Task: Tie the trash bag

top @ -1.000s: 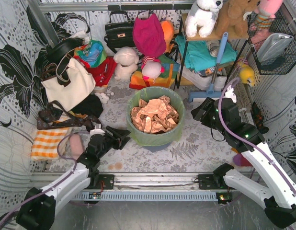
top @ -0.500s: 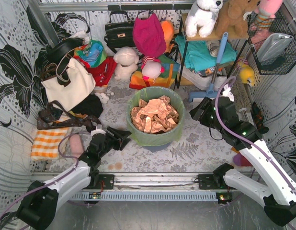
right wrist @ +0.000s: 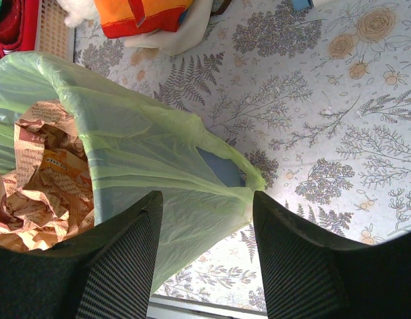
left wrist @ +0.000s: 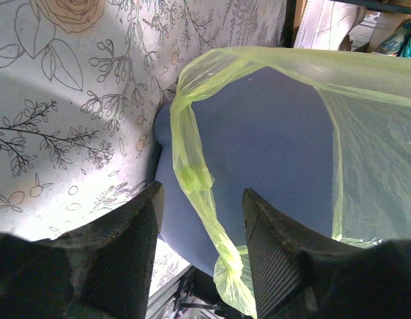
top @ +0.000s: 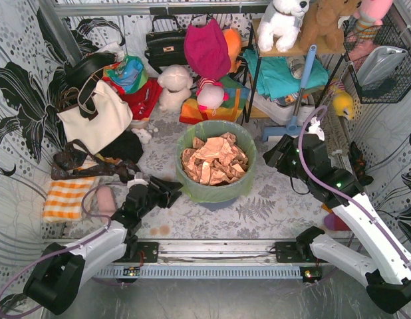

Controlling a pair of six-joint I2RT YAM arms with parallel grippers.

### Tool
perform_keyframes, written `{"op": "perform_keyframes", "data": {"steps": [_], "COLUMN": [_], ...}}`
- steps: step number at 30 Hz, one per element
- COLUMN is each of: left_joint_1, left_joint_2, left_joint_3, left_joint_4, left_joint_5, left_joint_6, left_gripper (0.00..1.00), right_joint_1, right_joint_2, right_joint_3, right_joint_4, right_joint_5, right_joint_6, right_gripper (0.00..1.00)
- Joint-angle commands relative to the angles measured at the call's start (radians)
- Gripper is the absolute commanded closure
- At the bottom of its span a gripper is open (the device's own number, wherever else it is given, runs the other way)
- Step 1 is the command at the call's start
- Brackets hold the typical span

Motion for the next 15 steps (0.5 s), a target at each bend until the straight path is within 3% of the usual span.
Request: {"op": "perform_keyframes", "data": {"steps": [1,5,15], "left_joint_1": [0.001,0.002,0.002], "left_joint_2": [0.010,0.021,-0.048], "left_joint_3": [0.034,0.052,0.116], "left_joint_4": [0.055,0.038,-0.121], "left_joint_5": [-0.005,0.001,-0.034], "left_joint_6": [0.024,0.045,0.104], "left_gripper": [0.47,0.68,1.00], "right_joint_1": [-0.001,-0.001,0.000], "right_joint_2": [-0.005,-0.009,0.044], "right_joint_3": [-0.013,-0.022,-0.041], "right_joint_4": [0.027,0.010,-0.077], "right_joint_5": [-0.005,0.007,0.049], "right_joint_6": [-0.001,0.001,0.025], "right_gripper": [0.44,0.44,0.44]}}
